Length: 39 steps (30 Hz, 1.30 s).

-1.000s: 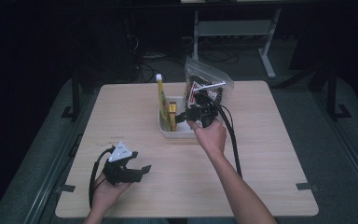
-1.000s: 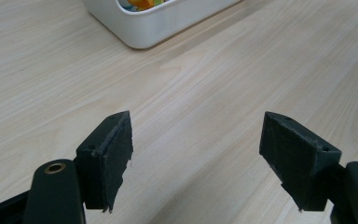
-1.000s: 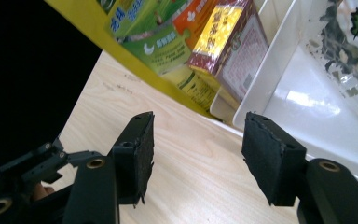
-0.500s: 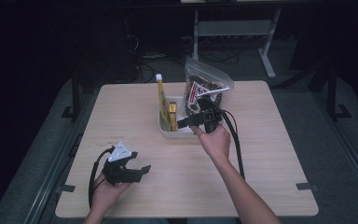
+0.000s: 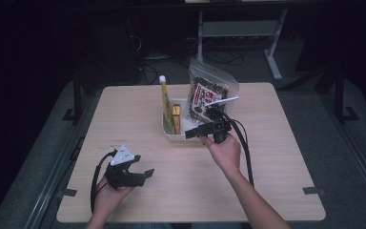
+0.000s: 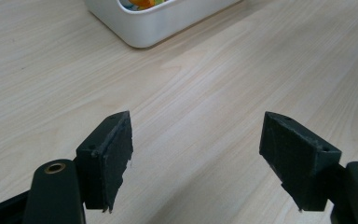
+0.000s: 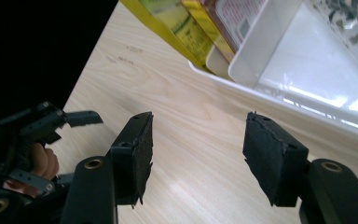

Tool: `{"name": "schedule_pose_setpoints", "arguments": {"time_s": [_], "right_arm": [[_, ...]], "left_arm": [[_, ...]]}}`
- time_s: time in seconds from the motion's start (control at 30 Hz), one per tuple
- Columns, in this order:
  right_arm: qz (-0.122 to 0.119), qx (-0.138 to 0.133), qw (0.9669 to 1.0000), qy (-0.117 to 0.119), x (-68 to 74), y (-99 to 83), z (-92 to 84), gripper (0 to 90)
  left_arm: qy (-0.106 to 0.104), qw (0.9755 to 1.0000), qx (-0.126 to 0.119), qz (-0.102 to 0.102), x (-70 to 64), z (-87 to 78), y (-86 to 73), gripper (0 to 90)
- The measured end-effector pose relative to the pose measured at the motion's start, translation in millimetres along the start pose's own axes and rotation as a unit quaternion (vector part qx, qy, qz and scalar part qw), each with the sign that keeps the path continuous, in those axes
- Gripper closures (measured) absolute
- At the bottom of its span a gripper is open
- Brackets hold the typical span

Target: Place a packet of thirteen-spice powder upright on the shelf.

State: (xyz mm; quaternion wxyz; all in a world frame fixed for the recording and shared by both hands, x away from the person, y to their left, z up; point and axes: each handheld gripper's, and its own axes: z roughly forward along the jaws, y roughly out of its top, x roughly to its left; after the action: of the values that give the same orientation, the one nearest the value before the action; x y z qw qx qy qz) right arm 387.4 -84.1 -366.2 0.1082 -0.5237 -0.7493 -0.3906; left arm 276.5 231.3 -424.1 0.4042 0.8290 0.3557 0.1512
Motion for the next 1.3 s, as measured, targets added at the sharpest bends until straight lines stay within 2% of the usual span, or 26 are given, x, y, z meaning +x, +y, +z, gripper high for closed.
{"name": "schedule_pose_setpoints", "arguments": {"time_s": [0.47, 0.83, 1.3], "right_arm": [[0.011, 0.009, 0.9999, 0.006, -18.1, -24.0, -1.0, 41.1], [0.022, 0.012, 0.9994, 0.023, -31.2, -44.3, 0.5, 40.8], [0.03, 0.016, 0.9991, 0.025, -47.1, -66.7, -2.4, 40.3]], "left_arm": [[-0.002, 1.0, 0.001, -0.001, -0.4, 1.1, -0.3, 24.9], [-0.002, 1.0, 0.004, 0.002, -1.1, 2.1, -0.4, 24.8], [-0.009, 0.9999, 0.006, -0.002, -2.7, 5.5, -1.1, 24.7]]}}
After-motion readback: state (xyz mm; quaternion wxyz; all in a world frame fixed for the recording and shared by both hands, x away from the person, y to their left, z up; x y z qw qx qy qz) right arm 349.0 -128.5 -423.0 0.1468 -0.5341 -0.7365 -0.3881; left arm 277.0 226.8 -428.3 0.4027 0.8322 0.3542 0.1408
